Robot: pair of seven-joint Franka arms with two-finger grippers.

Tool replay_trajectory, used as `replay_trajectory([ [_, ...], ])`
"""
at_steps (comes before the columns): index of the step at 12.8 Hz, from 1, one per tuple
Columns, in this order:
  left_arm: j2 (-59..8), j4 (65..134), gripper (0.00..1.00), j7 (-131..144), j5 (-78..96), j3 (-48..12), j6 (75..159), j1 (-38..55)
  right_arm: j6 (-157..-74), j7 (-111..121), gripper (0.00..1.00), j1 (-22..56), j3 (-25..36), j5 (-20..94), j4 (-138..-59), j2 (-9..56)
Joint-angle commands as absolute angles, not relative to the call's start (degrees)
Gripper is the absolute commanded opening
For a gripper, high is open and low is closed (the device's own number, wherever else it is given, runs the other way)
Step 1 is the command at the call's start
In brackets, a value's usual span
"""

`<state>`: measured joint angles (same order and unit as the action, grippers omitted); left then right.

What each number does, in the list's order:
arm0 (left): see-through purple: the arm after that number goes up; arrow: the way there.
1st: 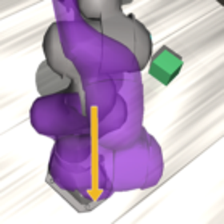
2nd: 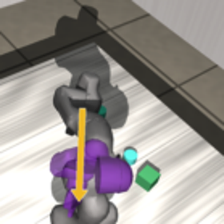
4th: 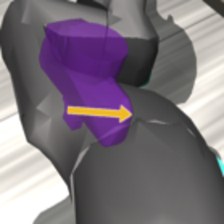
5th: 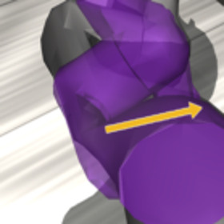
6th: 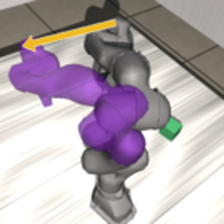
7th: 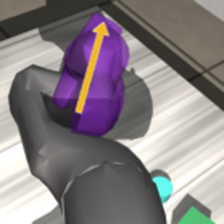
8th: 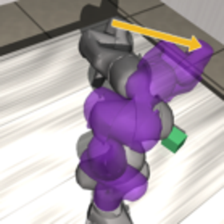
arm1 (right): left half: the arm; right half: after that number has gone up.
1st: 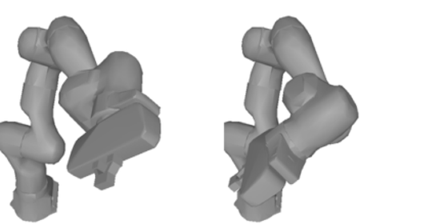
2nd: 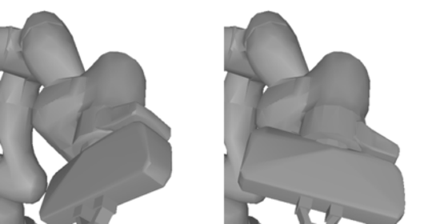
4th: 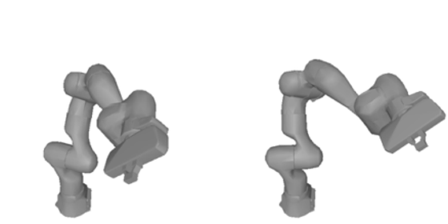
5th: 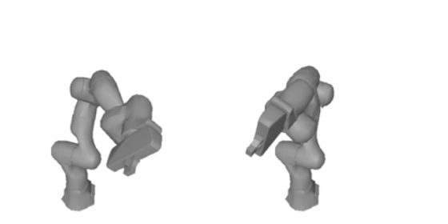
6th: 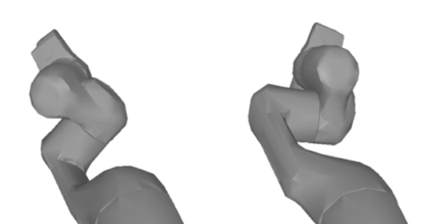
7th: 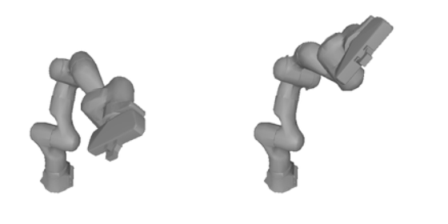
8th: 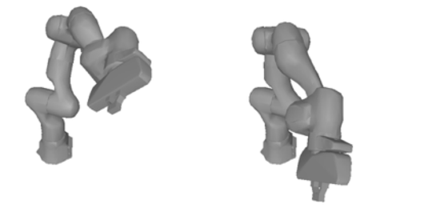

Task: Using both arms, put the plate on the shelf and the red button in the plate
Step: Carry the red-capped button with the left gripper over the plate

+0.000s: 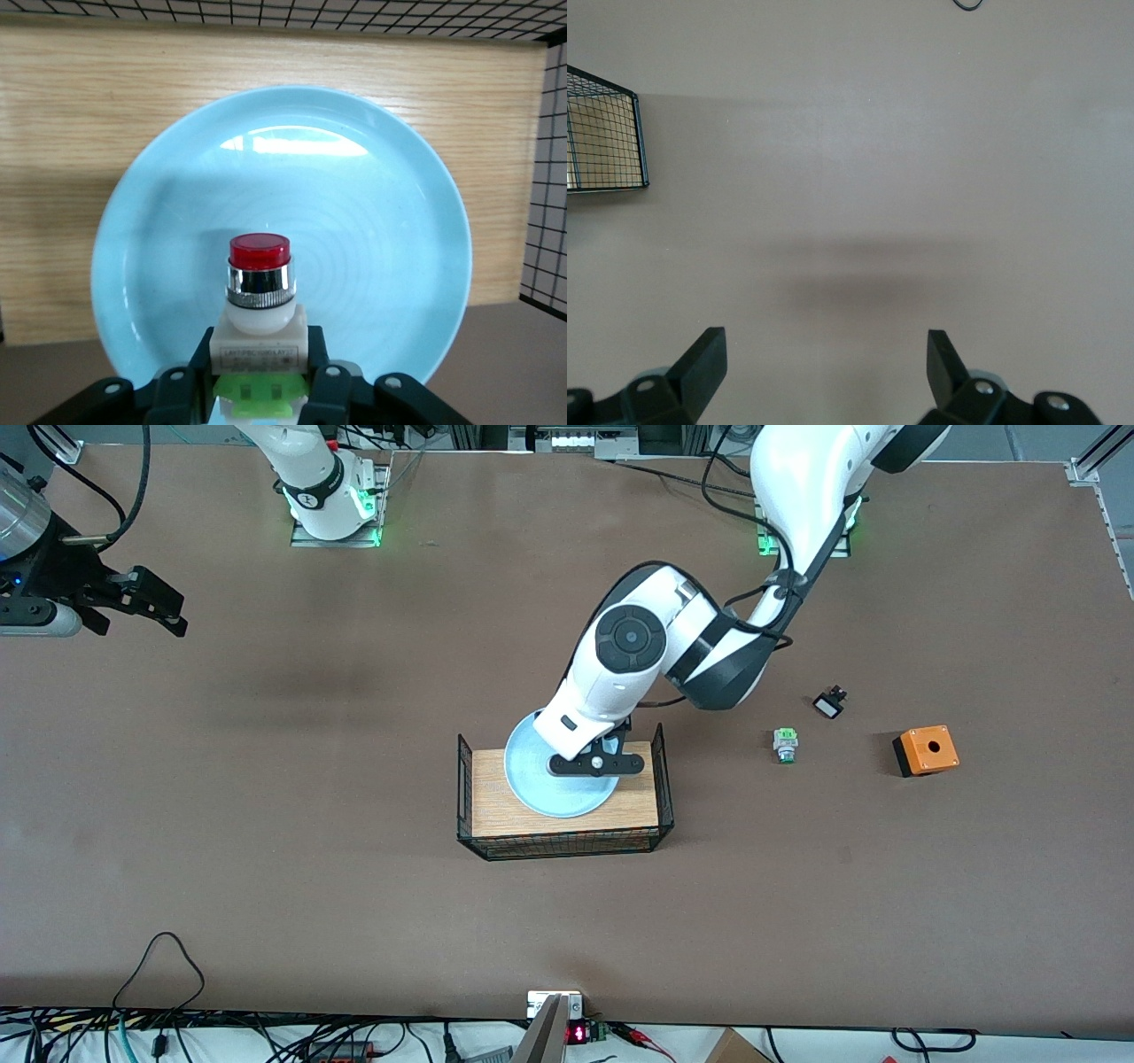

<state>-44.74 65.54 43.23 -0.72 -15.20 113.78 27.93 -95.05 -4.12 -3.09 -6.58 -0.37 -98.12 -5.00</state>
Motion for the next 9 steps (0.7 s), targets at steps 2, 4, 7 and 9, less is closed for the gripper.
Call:
replay_trajectory([
  [2, -47.7, 63.0, 0.16, 43.2, -2.2, -14.4, 116.5, 28.8, -94.7, -4.0, 1.0, -3.6, -6.9, -0.5, -98.3, -5.5],
  [4, -47.5, 63.0, 0.66, 43.6, -2.2, -14.3, 116.4, 28.3, -94.7, -4.0, 1.0, -3.6, -6.9, -0.5, -98.3, -5.5],
  [7, -45.2, 62.9, 1.0, 43.8, -2.4, -14.4, 114.8, 28.0, -94.7, -4.0, 1.0, -3.6, -6.9, -0.5, -98.3, -5.5],
  [9, -42.1, 62.8, 1.0, 43.8, -2.2, -14.5, 108.8, 27.9, -94.9, -4.0, 1.0, -3.6, -6.9, -0.5, -98.3, -5.5],
])
